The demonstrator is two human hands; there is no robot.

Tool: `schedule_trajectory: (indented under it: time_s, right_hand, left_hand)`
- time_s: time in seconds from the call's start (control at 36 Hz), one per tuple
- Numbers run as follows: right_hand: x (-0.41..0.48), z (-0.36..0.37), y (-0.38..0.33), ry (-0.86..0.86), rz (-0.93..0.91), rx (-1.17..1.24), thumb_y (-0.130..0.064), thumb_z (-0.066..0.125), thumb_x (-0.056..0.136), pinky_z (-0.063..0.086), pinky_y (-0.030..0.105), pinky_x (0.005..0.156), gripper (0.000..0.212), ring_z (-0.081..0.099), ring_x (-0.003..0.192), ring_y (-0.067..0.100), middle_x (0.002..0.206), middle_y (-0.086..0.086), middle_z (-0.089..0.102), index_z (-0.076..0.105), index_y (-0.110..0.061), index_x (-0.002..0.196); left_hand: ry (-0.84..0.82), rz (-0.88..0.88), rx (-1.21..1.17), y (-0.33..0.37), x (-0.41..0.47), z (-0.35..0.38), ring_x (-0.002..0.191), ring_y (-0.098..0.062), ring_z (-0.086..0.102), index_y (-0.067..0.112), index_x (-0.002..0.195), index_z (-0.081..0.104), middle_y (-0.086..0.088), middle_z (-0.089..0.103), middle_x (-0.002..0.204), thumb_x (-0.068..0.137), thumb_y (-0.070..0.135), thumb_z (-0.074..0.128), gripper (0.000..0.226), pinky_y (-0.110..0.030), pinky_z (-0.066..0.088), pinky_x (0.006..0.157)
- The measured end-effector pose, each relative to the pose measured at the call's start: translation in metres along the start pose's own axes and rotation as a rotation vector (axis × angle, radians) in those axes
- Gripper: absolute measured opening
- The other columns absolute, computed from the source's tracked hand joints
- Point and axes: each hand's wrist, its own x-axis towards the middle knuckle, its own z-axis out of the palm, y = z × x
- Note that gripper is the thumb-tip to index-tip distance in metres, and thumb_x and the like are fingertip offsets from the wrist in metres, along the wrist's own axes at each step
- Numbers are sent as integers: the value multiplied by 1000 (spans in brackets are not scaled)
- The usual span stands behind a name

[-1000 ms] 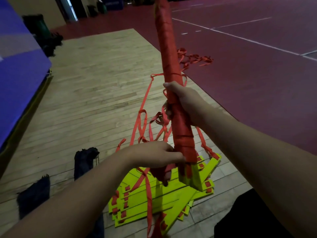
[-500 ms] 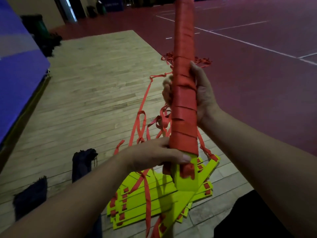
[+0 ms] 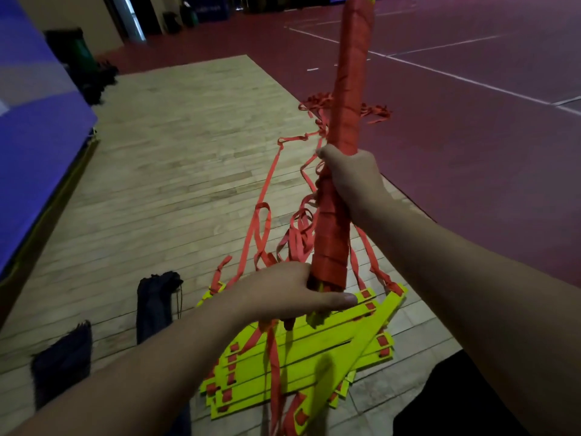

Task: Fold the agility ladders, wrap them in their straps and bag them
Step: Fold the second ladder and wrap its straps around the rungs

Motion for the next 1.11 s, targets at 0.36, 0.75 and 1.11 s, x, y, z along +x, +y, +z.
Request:
schedule_trajectory:
  time_s: [0.36,0.75,1.11]
  right_hand:
    - [-4,-10,-11,-337,244,594,-38,56,95,56,29,57,30,59,60,22,73,10,60,59,-8,95]
    - [-7,5,-1,-516,422,561,-21,51,97,56,26,54,19,59,56,18,76,12,59,51,-2,96]
    - [4,-1,16,-62,-170,-342,-21,67,85,62,47,71,22,66,73,22,85,5,64,56,-15,103]
  left_hand:
    - [-332,262,-1056,14,-14,-9,51,-15,58,-5,100,53,-11,55,72,60,32,72,58,-21,49,48]
    - [-258,218,-1232,6,-13,-3,67,-27,64,-2,98,64,-21,59,88,48,35,88,67,-30,53,60]
    - [-124,-52,-216,-6,-2,-15,66,-16,63,11,79,68,-3,69,69,74,75,63,64,-39,53,75]
